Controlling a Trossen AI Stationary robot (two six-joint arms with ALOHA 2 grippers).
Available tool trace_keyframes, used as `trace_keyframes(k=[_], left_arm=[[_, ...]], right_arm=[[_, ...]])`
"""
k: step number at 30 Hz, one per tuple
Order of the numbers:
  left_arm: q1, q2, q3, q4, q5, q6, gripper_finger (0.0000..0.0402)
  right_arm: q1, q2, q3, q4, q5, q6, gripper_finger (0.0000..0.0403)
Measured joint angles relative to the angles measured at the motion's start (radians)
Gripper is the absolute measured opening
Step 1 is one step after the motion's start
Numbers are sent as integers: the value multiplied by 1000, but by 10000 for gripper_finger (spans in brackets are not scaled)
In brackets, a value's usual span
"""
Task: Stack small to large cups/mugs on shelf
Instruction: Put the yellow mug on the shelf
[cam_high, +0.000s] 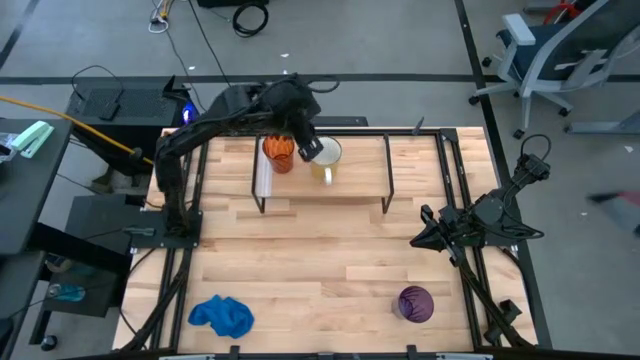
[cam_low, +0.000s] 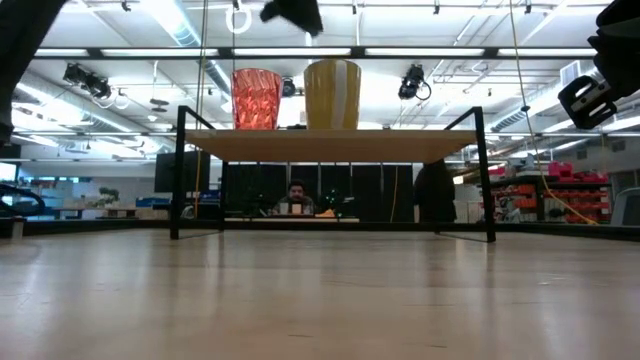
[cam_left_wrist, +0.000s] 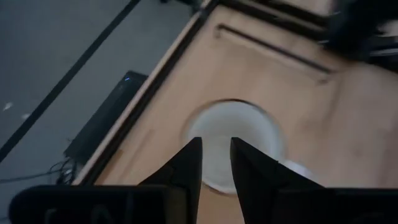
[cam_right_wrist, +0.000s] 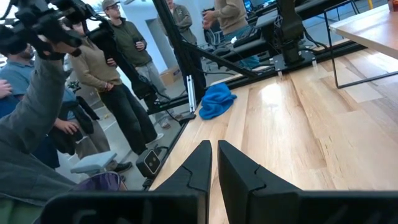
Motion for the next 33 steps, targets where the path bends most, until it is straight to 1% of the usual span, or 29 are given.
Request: trace_keyframes(k=[4,5,7,9,11,13,16,20,24,27,30,33], left_arm=[[-83,-38,0,-44,-10,-73,78],[-113,-40,0,-73,-34,-93,75],[-178,-39,0,-147,-124,-138,68],[-252,-37,-15,-231,-246,-221,60],[-327,-39,-65,-240,-345,-290,53],[-401,-36,-122,-243,-411,-349,47],[-497,-37,-231,-233,-504,-461,40],[-596,-35,-438,-214,-645,-636,32],[-670,-35,-642,-192,-749,-867,27],[-712,-36,-786,-135,-840,-1046,23],[-731,-35,-901,-63,-880,-1156,18],[-731,-35,-982,23,-887,-1199,14]], right_arm=[[0,0,0,0,0,0,34],[0,0,0,0,0,0,34],[0,0,0,0,0,0,34],[0,0,0,0,0,0,34],[0,0,0,0,0,0,34],[0,0,0,0,0,0,34],[0,0,0,5,6,0,34],[0,0,0,5,19,2,34],[0,0,0,6,30,0,34],[0,0,0,7,41,-1,34],[0,0,0,7,58,-3,34],[0,0,0,16,71,-11,34]])
